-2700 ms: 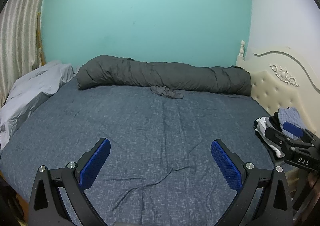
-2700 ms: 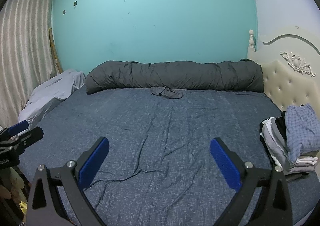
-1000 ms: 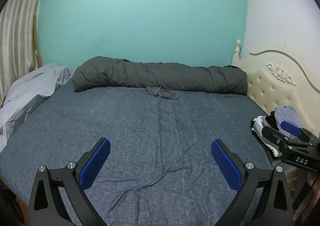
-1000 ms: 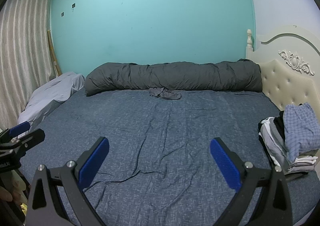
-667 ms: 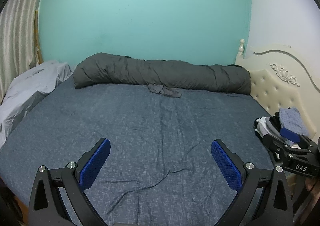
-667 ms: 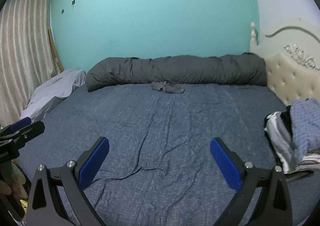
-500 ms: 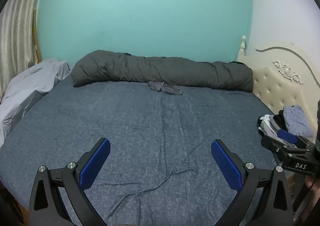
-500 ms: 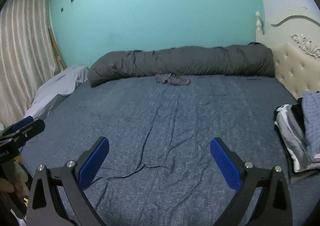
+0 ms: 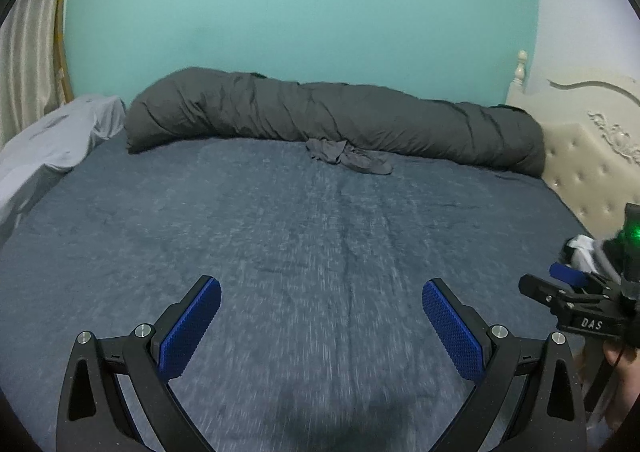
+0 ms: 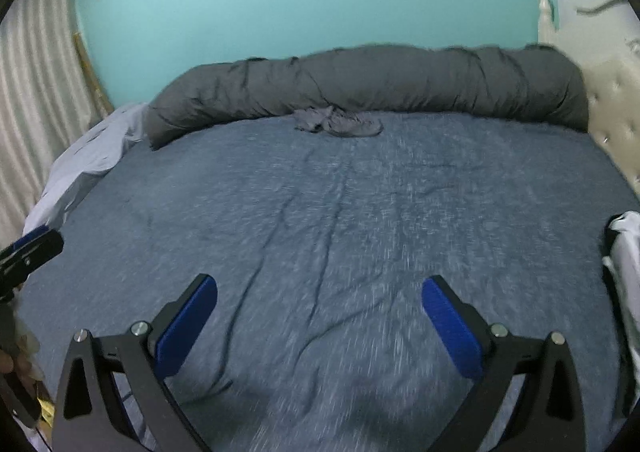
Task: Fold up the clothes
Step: 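Reach the right gripper to the grey garment and close on it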
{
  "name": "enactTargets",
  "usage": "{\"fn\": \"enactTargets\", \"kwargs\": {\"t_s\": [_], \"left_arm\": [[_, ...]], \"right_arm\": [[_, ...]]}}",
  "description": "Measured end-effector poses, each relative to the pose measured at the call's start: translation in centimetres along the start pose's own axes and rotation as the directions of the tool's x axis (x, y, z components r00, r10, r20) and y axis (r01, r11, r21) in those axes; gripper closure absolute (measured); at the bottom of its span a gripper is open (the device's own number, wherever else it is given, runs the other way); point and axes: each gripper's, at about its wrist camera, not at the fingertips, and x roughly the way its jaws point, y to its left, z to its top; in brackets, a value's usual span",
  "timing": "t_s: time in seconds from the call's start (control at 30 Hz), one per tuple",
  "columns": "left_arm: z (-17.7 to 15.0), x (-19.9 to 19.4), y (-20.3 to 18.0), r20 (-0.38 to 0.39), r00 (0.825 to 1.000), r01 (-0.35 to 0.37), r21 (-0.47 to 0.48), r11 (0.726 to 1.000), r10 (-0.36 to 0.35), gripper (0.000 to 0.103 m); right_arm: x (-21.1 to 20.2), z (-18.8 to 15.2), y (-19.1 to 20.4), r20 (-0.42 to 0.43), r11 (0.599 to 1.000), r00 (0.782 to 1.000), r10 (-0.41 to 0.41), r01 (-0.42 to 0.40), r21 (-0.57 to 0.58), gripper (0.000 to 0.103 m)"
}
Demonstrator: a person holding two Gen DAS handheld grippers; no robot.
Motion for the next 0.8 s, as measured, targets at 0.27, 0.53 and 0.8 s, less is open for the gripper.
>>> {"fn": "enactTargets", "kwargs": {"t_s": [0.27,0.53,0.8], "left_arm": [[1.9,11.1,1.7,-0.067,0.998,-0.01,-0.092,0.996,0.004,0.0],[4.6,17.9,3.0,-0.131,0.991,-0.033,-0.144,0.989,0.014,0.0],[7.3,24.4,6.0,-0.186,0.983,-0.037,-0.207,0.978,-0.002,0.0]], "right_arm": [[10.5,4.1,-2.7,-0.069,0.998,0.998,-0.006,0.002,-0.057,0.0],[18.3,9.2,-4.9,-0.137,0.999,0.99,0.033,-0.029,0.034,0.002],[27.8,14.3,-6.0,-0.212,0.998,0.977,-0.023,0.033,0.045,0.014]]}}
